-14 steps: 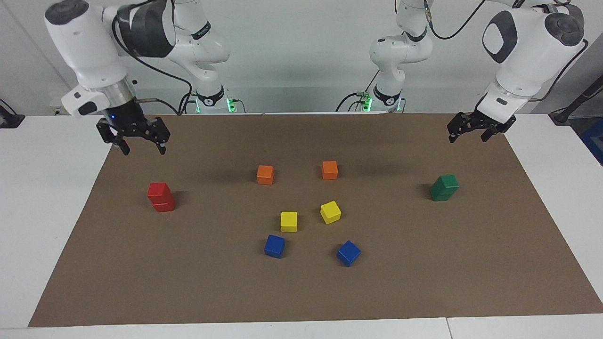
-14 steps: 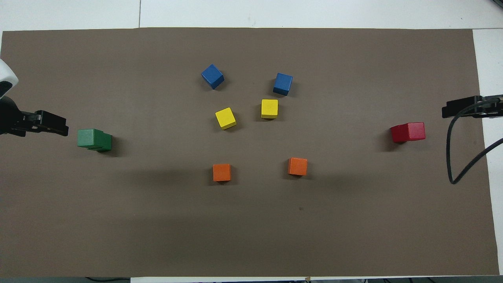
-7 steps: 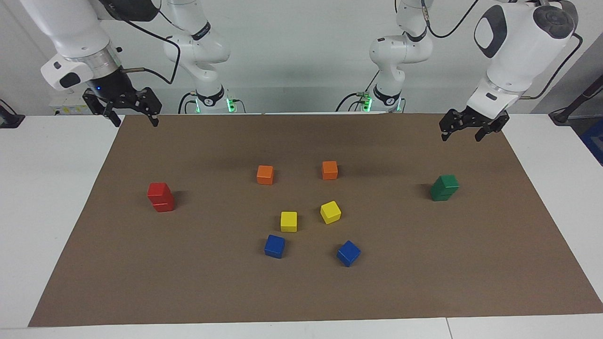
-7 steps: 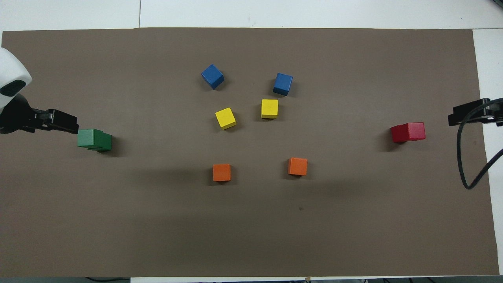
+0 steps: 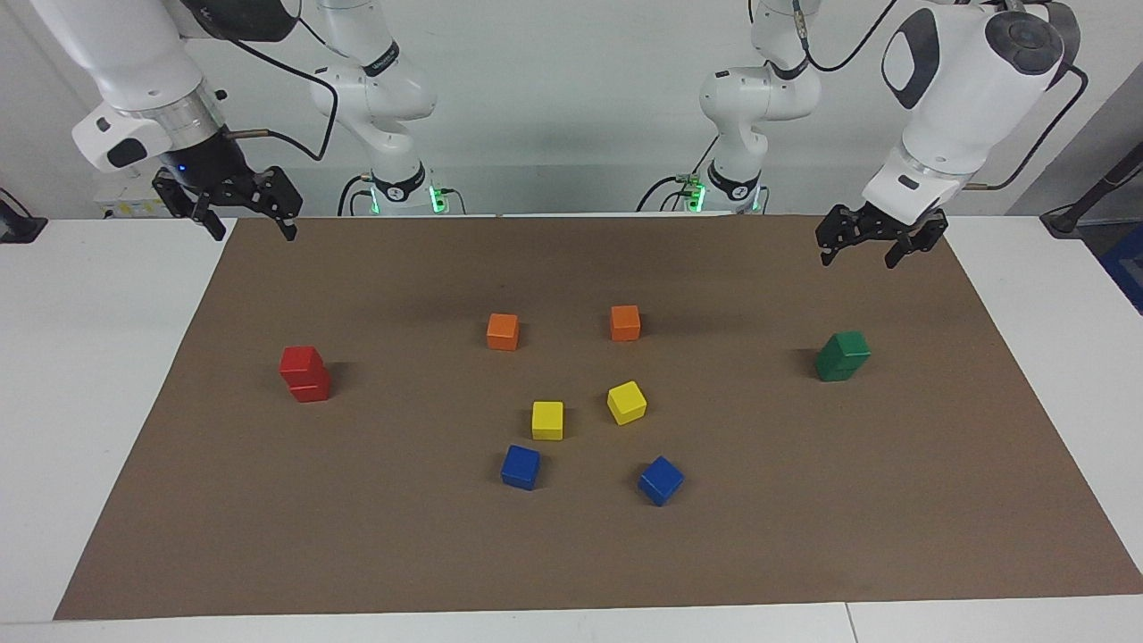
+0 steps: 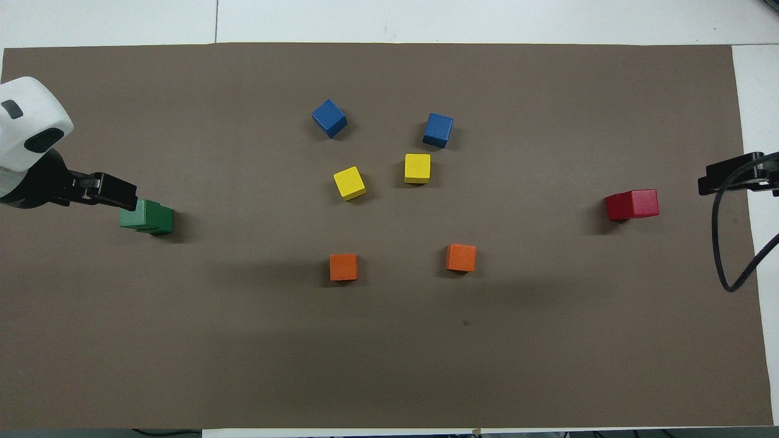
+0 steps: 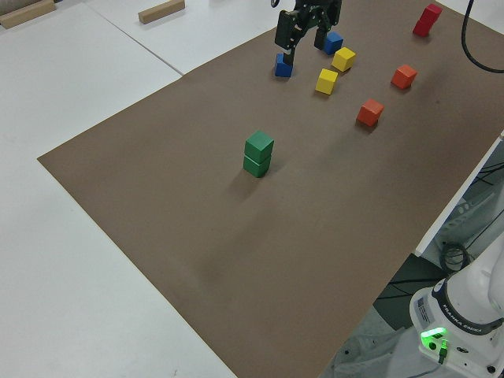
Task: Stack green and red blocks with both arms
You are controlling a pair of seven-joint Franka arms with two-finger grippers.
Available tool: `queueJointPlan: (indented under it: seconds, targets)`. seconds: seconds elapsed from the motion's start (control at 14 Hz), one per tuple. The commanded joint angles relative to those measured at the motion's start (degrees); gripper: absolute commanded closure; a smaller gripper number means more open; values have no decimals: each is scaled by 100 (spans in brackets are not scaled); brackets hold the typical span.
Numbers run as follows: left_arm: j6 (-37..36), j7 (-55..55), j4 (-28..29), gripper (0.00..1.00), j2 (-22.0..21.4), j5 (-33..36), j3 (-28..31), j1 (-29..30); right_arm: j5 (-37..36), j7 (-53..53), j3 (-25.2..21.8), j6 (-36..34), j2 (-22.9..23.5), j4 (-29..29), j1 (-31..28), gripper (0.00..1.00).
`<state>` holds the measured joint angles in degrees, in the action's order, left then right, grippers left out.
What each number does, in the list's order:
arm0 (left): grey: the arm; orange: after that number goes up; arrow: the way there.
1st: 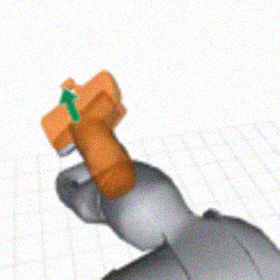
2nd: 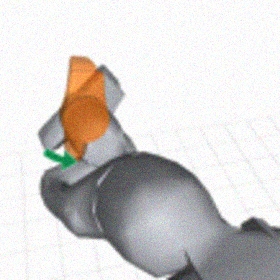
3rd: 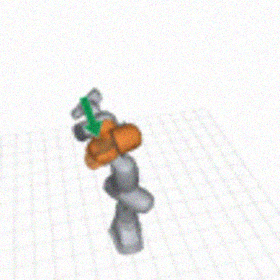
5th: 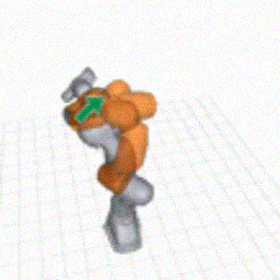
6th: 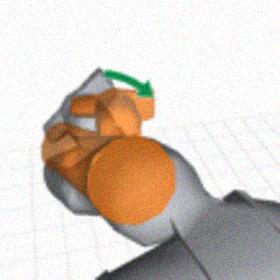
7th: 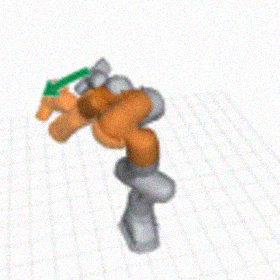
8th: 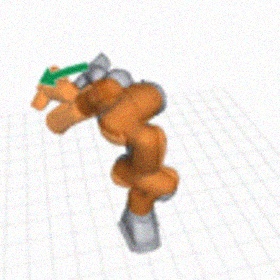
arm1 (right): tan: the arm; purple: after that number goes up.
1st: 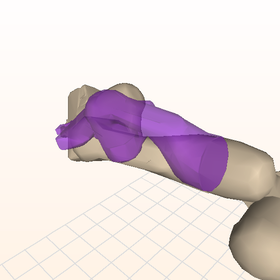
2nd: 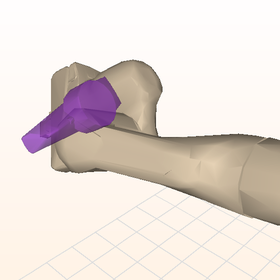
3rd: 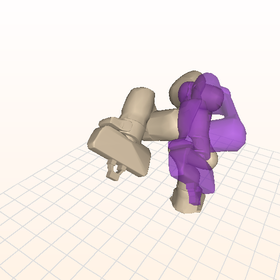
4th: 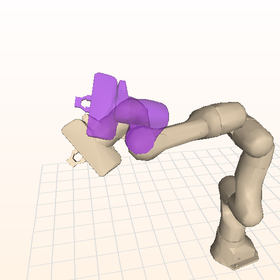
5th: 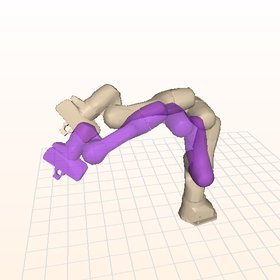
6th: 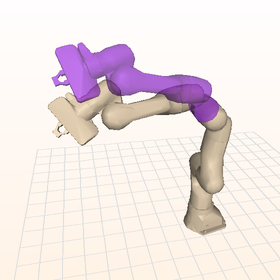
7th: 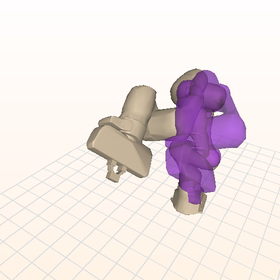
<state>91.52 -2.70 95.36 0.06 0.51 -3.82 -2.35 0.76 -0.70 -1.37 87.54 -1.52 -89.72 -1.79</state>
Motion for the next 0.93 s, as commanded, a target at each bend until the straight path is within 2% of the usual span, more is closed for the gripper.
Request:
queueJointPlan:
  seconds: [0.0, 0.43, 0.86]
  targets:
    - [-117, 59, -79, 0, -23, 90, 48, -55, -15, 53, 22, -44, 73, 122, -5, 0]
    - [-90, 68, -44, 0, -41, 90, 66, 15, -24, 176, 14, 175, 38, -264, -58, 0]
    - [-90, 60, -35, 0, -50, 81, 57, 24, -243, 167, -4, 185, 47, -238, -172, 0]
